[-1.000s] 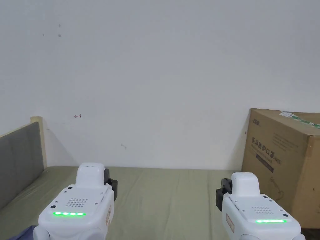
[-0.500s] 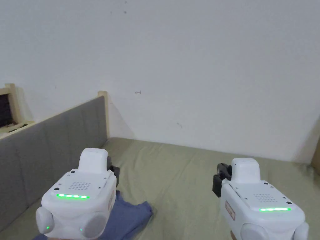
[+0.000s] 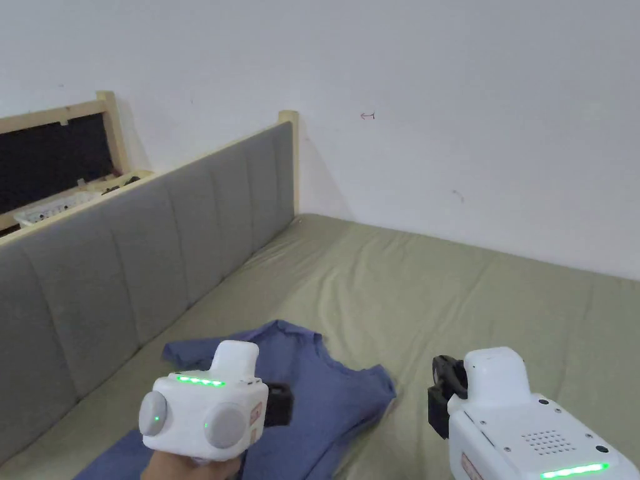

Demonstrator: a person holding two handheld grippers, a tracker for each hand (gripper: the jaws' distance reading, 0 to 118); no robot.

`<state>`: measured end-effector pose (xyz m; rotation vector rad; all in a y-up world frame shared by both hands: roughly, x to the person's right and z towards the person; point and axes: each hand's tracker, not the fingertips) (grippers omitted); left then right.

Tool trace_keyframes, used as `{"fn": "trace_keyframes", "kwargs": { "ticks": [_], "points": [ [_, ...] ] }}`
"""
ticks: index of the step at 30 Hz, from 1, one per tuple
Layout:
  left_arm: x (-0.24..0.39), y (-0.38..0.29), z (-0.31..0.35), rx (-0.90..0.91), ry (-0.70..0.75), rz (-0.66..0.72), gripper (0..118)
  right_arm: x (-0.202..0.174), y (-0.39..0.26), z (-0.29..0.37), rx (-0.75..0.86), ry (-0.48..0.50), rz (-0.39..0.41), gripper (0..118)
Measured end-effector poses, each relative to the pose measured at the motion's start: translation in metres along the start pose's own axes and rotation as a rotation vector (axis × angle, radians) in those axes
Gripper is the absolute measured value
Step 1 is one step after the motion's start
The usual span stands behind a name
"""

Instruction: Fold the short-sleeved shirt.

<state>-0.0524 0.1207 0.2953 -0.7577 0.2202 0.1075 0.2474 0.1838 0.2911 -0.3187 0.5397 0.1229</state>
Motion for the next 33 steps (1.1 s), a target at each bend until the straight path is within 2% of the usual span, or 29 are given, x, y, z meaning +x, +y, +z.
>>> {"fn": "trace_keyframes", "kwargs": {
  "ticks": [2,6,10,11,12,14,15,16,17,18,19,20,21,23,26,33],
  "points": [
    [0.016,-0.007,-0.032,-0.017,-0.047,-0.041,118,0.004,-0.003,-0.008,-0.023,-0.01,0.001,2],
    [0.048,-0.016,-0.1,-0.111,-0.057,-0.099,114,0.021,-0.018,-0.032,-0.085,-0.036,-0.022,2],
    [0.072,-0.031,-0.154,-0.211,-0.136,-0.082,114,0.039,-0.037,-0.048,-0.135,-0.065,-0.055,2],
    [0.076,-0.035,-0.164,-0.233,-0.137,-0.091,110,0.042,-0.04,-0.05,-0.145,-0.07,-0.061,2],
    [0.079,-0.039,-0.172,-0.248,-0.123,-0.109,100,0.045,-0.043,-0.051,-0.153,-0.075,-0.062,2],
    [0.076,-0.046,-0.18,-0.279,-0.005,-0.178,57,0.051,-0.045,-0.05,-0.164,-0.085,-0.065,2],
    [0.07,-0.046,-0.178,-0.24,0.017,-0.16,46,0.055,-0.046,-0.048,-0.166,-0.086,-0.068,2],
    [0.061,-0.043,-0.172,-0.213,-0.035,-0.053,23,0.059,-0.046,-0.045,-0.165,-0.089,-0.07,2],
    [0.056,-0.04,-0.17,-0.215,-0.038,0.005,11,0.062,-0.048,-0.044,-0.161,-0.093,-0.074,2],
    [0.047,-0.036,-0.174,-0.211,-0.016,0.017,11,0.067,-0.049,-0.039,-0.155,-0.096,-0.083,2],
    [0.044,-0.035,-0.177,-0.248,-0.085,0.033,11,0.072,-0.048,-0.035,-0.154,-0.1,-0.093,3],
    [0.047,-0.034,-0.177,-0.258,-0.069,0.013,11,0.076,-0.049,-0.03,-0.152,-0.108,-0.099,2],
    [0.056,-0.032,-0.168,-0.217,-0.05,-0.035,11,0.079,-0.048,-0.021,-0.147,-0.12,-0.104,2],
    [0.078,-0.018,-0.146,-0.135,-0.137,-0.04,11,0.092,-0.049,-0.003,-0.136,-0.15,-0.114,2],
    [0.129,0.007,-0.111,-0.041,-0.177,-0.103,11,0.118,-0.05,0.035,-0.123,-0.209,-0.145,2],
    [0.275,0.039,-0.021,0.117,-0.453,-0.202,11,0.191,-0.061,0.143,-0.079,-0.395,-0.196,2]
  ]
}}
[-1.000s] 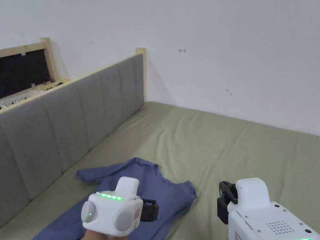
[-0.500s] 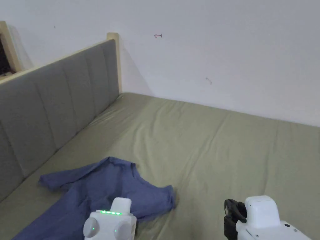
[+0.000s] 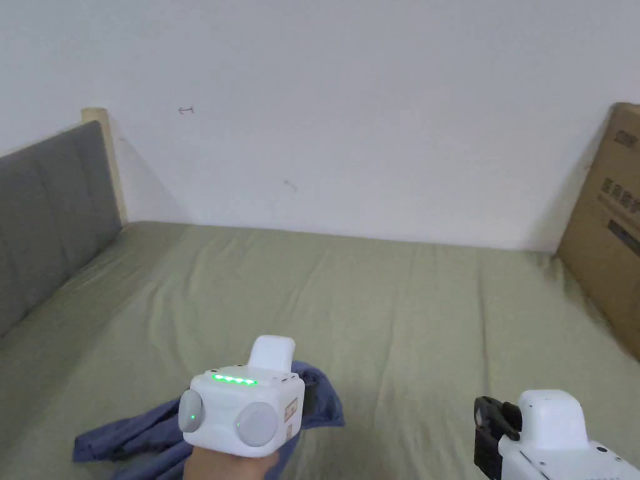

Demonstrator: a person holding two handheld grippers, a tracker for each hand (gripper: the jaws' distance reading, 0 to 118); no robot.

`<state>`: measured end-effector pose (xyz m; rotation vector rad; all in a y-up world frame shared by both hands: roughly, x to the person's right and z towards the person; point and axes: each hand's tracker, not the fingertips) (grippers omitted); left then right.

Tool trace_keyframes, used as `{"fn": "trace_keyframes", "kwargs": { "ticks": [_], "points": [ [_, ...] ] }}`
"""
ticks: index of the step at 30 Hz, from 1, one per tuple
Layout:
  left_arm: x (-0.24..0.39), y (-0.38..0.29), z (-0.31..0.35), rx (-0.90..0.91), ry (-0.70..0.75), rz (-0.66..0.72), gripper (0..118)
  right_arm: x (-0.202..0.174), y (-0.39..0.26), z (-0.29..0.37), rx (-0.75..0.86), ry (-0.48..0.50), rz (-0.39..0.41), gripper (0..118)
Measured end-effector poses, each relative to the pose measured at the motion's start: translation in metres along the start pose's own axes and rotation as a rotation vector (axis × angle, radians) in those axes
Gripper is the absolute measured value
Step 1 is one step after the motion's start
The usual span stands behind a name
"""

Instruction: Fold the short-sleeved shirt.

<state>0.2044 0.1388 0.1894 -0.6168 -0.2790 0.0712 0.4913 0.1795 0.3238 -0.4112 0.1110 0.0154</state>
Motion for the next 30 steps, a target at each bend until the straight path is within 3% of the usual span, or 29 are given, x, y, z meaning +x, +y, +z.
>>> {"fn": "trace_keyframes", "kwargs": {
  "ticks": [6,10,15,19,20,21,22,23,26,30],
  "points": [
    [0.168,0.019,-0.012,0.025,-0.264,-0.11,11,0.093,-0.007,0.059,0.027,-0.161,-0.048,2],
    [0.249,-0.011,-0.051,-0.065,-0.313,-0.193,11,0.138,-0.02,0.081,0.008,-0.229,-0.076,2],
    [0.298,-0.083,-0.113,-0.265,-0.262,-0.244,11,0.172,-0.044,0.089,-0.034,-0.277,-0.118,2],
    [0.306,-0.11,-0.118,-0.284,-0.258,-0.255,11,0.183,-0.051,0.092,-0.045,-0.285,-0.144,2],
    [0.305,-0.111,-0.112,-0.273,-0.253,-0.257,19,0.182,-0.051,0.092,-0.043,-0.283,-0.145,2],
    [0.3,-0.105,-0.106,-0.26,-0.251,-0.263,44,0.181,-0.051,0.092,-0.041,-0.277,-0.143,2],
    [0.297,-0.101,-0.096,-0.245,-0.26,-0.274,87,0.179,-0.05,0.093,-0.042,-0.268,-0.138,2],
    [0.292,-0.098,-0.083,-0.216,-0.26,-0.29,118,0.175,-0.049,0.093,-0.043,-0.261,-0.134,2],
    [0.256,-0.084,-0.025,-0.06,-0.282,-0.314,114,0.16,-0.045,0.089,-0.03,-0.216,-0.12,2],
    [0.178,-0.086,0.044,-0.003,-0.195,-0.29,114,0.127,-0.046,0.088,-0.024,-0.169,-0.077,2]
  ]
}}
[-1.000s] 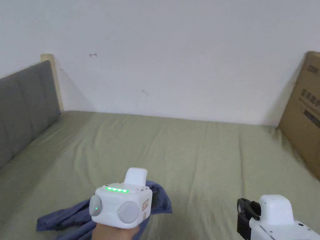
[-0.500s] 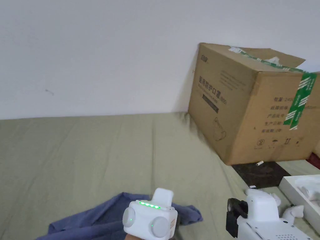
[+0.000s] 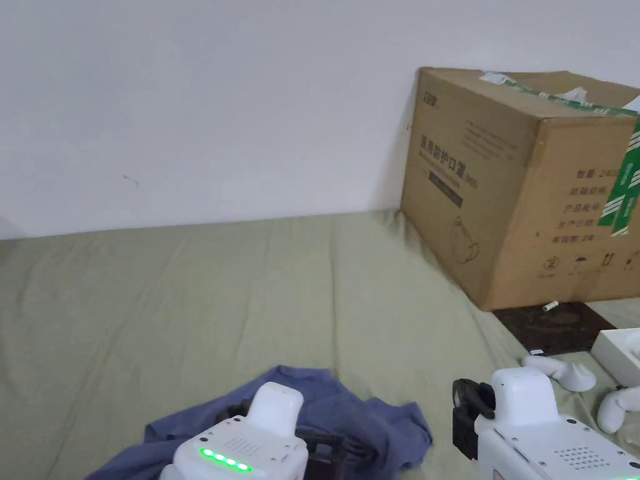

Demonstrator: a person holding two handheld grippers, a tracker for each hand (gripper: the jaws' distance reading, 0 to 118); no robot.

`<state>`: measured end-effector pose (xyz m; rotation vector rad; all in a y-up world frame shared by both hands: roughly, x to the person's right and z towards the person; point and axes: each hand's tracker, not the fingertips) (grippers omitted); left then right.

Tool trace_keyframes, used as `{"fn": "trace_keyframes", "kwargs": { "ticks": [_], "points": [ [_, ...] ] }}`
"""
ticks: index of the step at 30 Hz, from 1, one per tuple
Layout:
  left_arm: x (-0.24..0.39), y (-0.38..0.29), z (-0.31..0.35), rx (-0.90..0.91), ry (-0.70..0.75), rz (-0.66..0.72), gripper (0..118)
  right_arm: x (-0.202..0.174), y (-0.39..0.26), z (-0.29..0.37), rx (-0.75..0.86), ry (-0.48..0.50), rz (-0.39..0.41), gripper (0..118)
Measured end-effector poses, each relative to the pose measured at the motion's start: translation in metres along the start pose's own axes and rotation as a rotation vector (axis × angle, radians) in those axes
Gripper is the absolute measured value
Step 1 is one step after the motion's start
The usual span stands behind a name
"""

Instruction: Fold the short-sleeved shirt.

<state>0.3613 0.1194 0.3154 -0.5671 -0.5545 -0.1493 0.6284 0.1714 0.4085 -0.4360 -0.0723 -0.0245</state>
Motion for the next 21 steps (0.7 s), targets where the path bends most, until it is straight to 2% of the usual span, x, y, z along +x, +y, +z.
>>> {"fn": "trace_keyframes", "kwargs": {
  "ticks": [2,3,4,5,6,7,10,13,18,19,21],
  "points": [
    [-0.03,-0.02,0.034,-0.016,0.059,0.048,112,-0.017,-0.006,0.001,0.004,0.01,0.01,3],
    [-0.049,-0.03,0.045,-0.033,0.087,0.073,103,-0.026,-0.011,-0.001,0.0,0.021,0.011,2],
    [-0.065,-0.043,0.058,-0.052,0.117,0.097,80,-0.034,-0.016,-0.004,-0.018,0.05,0.011,2],
    [-0.078,-0.055,0.065,-0.091,0.151,0.114,16,-0.041,-0.021,-0.007,-0.036,0.062,0.012,2],
    [-0.095,-0.072,0.074,-0.152,0.209,0.126,0,-0.048,-0.026,-0.011,-0.054,0.079,0.009,2],
    [-0.115,-0.085,0.081,-0.111,0.205,0.159,0,-0.054,-0.03,-0.013,-0.059,0.08,0.007,2],
    [-0.18,-0.116,0.098,-0.19,0.291,0.303,0,-0.071,-0.033,-0.016,-0.081,0.107,0.013,2],
    [-0.223,-0.124,0.098,-0.226,0.38,0.328,0,-0.082,-0.033,-0.027,-0.103,0.121,0.037,2],
    [-0.265,-0.128,0.061,-0.252,0.388,0.377,0,-0.086,-0.034,-0.056,-0.136,0.122,0.054,2],
    [-0.264,-0.128,0.05,-0.259,0.403,0.372,5,-0.085,-0.034,-0.062,-0.144,0.12,0.051,2],
    [-0.276,-0.127,0.023,-0.295,0.431,0.355,81,-0.081,-0.034,-0.073,-0.157,0.114,0.044,2]
  ]
}}
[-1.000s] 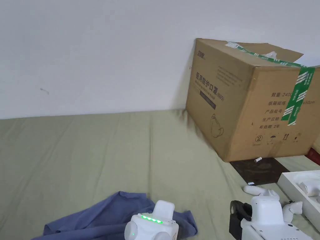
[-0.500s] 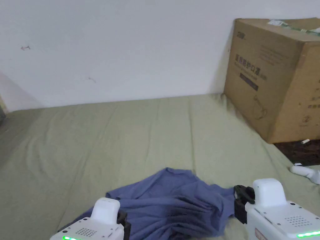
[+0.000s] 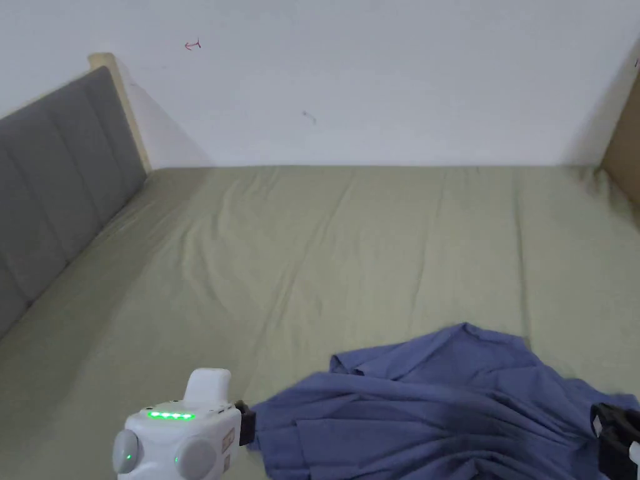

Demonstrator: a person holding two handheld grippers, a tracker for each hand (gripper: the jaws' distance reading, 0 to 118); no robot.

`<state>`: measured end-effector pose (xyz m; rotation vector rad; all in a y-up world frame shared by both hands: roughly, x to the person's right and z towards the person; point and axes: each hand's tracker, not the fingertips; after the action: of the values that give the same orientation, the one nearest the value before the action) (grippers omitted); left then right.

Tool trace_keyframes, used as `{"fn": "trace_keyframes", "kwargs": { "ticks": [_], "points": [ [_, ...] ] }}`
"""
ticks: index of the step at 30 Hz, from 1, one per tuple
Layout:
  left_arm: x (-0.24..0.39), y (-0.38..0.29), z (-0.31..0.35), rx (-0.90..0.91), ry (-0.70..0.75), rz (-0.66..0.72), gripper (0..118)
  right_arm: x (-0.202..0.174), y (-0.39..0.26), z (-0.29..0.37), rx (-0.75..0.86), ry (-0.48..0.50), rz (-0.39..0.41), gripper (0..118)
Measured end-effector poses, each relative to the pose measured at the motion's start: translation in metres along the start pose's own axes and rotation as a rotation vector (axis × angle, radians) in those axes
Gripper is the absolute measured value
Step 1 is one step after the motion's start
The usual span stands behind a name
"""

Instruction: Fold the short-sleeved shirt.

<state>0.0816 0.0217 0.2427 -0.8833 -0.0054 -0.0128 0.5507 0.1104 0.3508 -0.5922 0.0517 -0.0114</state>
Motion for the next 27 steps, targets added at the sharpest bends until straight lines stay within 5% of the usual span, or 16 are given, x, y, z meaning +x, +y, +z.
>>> {"fn": "trace_keyframes", "kwargs": {
  "ticks": [1,2,8,11,12,13,14,16,19,20,21,23,24,27],
  "points": [
    [0.001,0.006,-0.016,-0.025,0.011,-0.006,107,0.0,0.003,0.001,-0.006,-0.006,-0.001,2],
    [0.007,0.007,-0.026,-0.052,0.011,-0.008,113,0.004,0.004,-0.003,-0.012,-0.014,-0.003,2],
    [0.029,0.015,-0.083,-0.153,0.074,-0.078,106,0.037,0.003,-0.022,-0.047,-0.072,-0.022,2],
    [0.031,0.006,-0.08,-0.149,0.051,-0.042,74,0.061,0.005,-0.024,-0.064,-0.115,-0.052,2],
    [0.036,0.008,-0.071,-0.128,0.053,-0.065,56,0.074,0.005,-0.026,-0.08,-0.15,-0.083,2],
    [0.041,0.008,-0.065,-0.115,0.045,-0.108,19,0.087,0.005,-0.029,-0.098,-0.189,-0.111,2],
    [0.043,0.004,-0.058,-0.099,0.055,-0.142,2,0.1,0.004,-0.034,-0.11,-0.213,-0.142,2],
    [0.042,0.004,-0.05,-0.11,0.024,-0.134,2,0.127,0.003,-0.051,-0.16,-0.255,-0.198,2],
    [0.043,0.012,-0.025,-0.061,0.01,-0.08,2,0.142,0.002,-0.08,-0.204,-0.254,-0.177,3],
    [0.044,0.016,-0.018,-0.044,0.008,-0.075,1,0.142,0.003,-0.094,-0.256,-0.247,-0.164,11],
    [0.046,0.02,-0.012,-0.032,0.0,-0.073,2,0.143,0.003,-0.109,-0.276,-0.239,-0.157,31],
    [0.05,0.027,0.0,-0.012,-0.004,-0.083,2,0.144,0.002,-0.132,-0.276,-0.23,-0.165,106],
    [0.053,0.028,0.004,-0.005,-0.005,-0.091,2,0.143,0.001,-0.145,-0.297,-0.236,-0.168,118],
    [0.056,0.031,0.008,0.0,-0.012,-0.102,1,0.14,-0.007,-0.17,-0.321,-0.257,-0.154,118]
  ]
}}
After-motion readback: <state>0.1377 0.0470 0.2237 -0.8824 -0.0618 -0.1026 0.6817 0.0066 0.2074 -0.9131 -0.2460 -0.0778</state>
